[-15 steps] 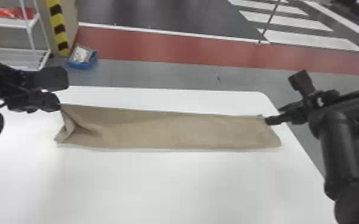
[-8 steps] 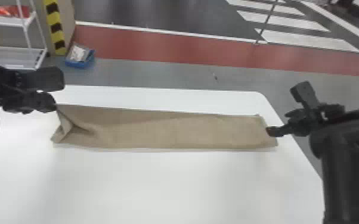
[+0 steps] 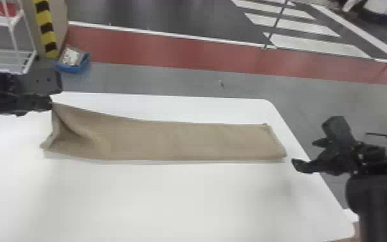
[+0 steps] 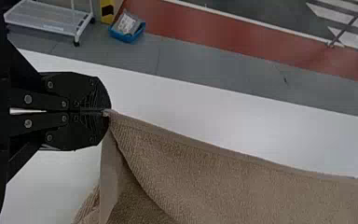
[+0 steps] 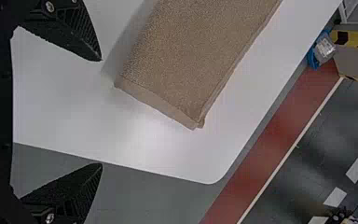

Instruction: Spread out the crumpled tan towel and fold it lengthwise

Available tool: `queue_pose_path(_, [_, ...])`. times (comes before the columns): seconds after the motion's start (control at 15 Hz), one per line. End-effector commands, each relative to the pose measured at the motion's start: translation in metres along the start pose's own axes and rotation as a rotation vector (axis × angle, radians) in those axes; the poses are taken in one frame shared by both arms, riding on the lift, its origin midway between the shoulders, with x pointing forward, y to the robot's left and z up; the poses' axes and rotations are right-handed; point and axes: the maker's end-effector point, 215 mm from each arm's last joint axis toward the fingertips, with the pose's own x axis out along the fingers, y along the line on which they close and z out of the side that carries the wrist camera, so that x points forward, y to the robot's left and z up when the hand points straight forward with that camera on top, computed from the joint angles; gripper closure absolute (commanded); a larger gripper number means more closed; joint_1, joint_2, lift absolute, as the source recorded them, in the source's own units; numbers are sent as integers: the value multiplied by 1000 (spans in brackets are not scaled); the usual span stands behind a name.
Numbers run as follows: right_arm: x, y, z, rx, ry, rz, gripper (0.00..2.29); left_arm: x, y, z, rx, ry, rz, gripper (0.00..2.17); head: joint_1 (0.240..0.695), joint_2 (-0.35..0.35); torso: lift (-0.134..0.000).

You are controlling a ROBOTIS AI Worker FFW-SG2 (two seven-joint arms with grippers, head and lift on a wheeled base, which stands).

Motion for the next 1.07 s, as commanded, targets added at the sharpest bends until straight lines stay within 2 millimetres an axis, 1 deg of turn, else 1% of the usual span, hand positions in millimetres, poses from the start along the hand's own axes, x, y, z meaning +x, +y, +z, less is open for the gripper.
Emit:
queue_pose_path(0.0, [1, 6, -3, -2, 1, 12, 83, 6, -1, -2, -31, -1, 61, 36, 695, -299, -124])
queue_pose_path(0.07, [1, 7, -3, -2, -1, 15, 83, 6, 0, -8, -54, 12, 80, -2, 695, -298, -124])
queue_pose_path(0.13, [3, 10, -2, -1, -3, 20, 83, 4, 2, -8, -67, 5, 96, -2, 695, -297, -124])
queue_pose_path(0.2, [3, 12, -2, 3, -7, 26, 83, 4, 0, -12, -78, 5, 97, 12, 695, -294, -124])
queue_pose_path(0.4, [7, 20, -2, -2, -4, 42, 83, -4, 1, -21, -94, 7, 128, 56, 695, -281, -124])
queue_pose_path(0.47, [7, 22, -4, -1, -2, 46, 83, -11, 4, -30, -117, 11, 138, 60, 695, -277, -124])
queue_pose_path(0.53, [7, 23, -5, -2, 0, 48, 83, -23, 6, -50, -175, 25, 161, 63, 695, -274, -124])
queue_pose_path(0.6, [7, 25, -5, 5, -9, 53, 87, -35, 6, -62, -223, 16, 161, 66, 695, -263, -124])
queue_pose_path(0.67, [6, 24, -7, 6, -15, 55, 87, -50, 1, -72, -298, -7, 155, 97, 695, -253, -124])
queue_pose_path(0.73, [7, 25, -7, -3, -20, 58, 87, -61, -9, -80, -373, -32, 142, 151, 695, -245, -124])
queue_pose_path(0.8, [8, 27, -8, -7, -22, 61, 87, -71, -23, -92, -492, -36, 121, 188, 695, -235, -124])
queue_pose_path(0.87, [10, 30, -7, -6, -23, 66, 87, -79, -44, -105, -629, -30, 86, 211, 695, -227, -124])
queue_pose_path(0.93, [11, 33, -6, -6, -25, 71, 87, -81, -70, -115, -775, -12, 44, 215, 695, -214, -124])
queue_pose_path(1.0, [12, 36, -6, -7, -24, 75, 87, -84, -98, -114, -923, 2, -11, 215, 695, -208, -124])
